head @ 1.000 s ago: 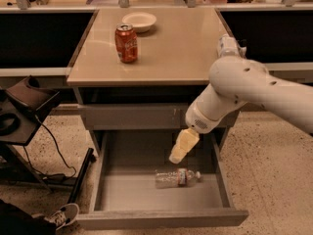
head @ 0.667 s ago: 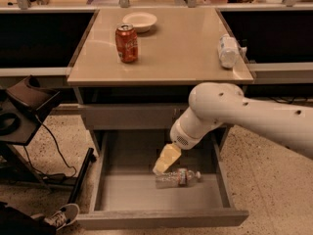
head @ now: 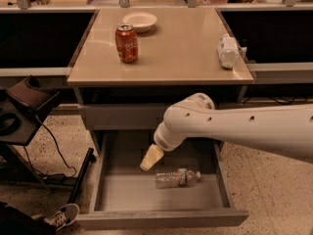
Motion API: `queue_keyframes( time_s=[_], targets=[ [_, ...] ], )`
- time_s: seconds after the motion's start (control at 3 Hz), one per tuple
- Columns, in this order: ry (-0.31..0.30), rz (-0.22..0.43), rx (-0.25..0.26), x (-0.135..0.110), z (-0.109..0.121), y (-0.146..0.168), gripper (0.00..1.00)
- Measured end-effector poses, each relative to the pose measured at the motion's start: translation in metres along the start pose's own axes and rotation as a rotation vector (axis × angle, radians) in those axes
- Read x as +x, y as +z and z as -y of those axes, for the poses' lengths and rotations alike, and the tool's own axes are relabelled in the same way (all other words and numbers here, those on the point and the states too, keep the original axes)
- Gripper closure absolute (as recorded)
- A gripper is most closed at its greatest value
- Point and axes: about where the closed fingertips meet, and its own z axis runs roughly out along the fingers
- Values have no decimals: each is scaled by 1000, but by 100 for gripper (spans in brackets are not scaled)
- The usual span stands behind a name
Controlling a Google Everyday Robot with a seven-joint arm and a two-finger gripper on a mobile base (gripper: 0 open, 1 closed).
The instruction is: Pick water bottle from middle drawer and place on counter
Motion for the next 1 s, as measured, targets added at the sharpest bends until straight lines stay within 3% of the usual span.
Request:
queue_keyframes(
  time_s=[0.33, 1.0],
  targets=[
    [40, 16, -52, 6, -1, 21, 0],
    [1, 13, -78, 49, 36, 91, 0]
  ],
)
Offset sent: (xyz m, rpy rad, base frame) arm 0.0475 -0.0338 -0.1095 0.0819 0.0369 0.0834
